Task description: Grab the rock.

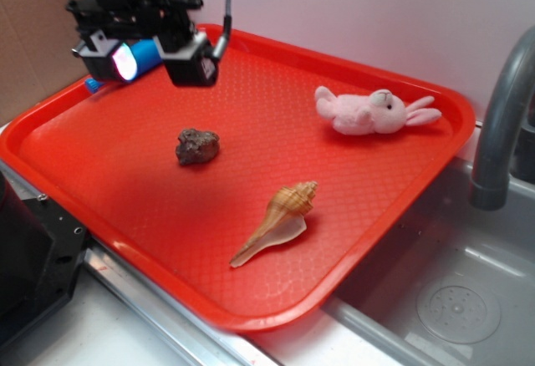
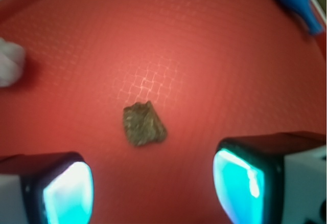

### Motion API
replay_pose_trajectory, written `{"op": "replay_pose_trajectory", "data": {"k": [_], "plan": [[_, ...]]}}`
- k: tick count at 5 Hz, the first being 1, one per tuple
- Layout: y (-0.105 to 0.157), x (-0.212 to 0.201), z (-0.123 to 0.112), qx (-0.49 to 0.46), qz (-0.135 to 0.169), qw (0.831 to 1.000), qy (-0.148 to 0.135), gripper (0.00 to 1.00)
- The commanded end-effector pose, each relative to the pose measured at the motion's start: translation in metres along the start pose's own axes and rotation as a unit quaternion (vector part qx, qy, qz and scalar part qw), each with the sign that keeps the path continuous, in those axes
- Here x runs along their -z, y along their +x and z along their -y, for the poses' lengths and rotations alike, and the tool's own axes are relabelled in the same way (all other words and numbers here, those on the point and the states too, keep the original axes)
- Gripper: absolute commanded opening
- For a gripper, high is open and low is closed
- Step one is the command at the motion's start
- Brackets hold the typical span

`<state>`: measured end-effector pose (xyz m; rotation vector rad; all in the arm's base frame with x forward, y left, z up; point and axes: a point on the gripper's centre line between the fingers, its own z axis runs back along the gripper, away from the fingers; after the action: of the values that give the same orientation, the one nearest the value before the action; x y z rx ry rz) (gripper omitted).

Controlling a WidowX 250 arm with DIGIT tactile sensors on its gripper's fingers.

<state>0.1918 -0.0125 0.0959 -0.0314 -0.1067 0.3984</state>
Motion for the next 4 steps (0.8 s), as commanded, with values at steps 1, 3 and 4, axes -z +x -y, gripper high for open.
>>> {"op": "replay_pose_trajectory", "data": {"k": [1,3,4], "plan": [[0.017,0.031,0.009,0.046,-0.016,0.999,0.023,1.0],[0.016,0.068,0.018,0.061,-0.056,0.996,0.045,1.0],[0.018,0.072,0.016,0.062,-0.06,0.995,0.057,0.0]]}}
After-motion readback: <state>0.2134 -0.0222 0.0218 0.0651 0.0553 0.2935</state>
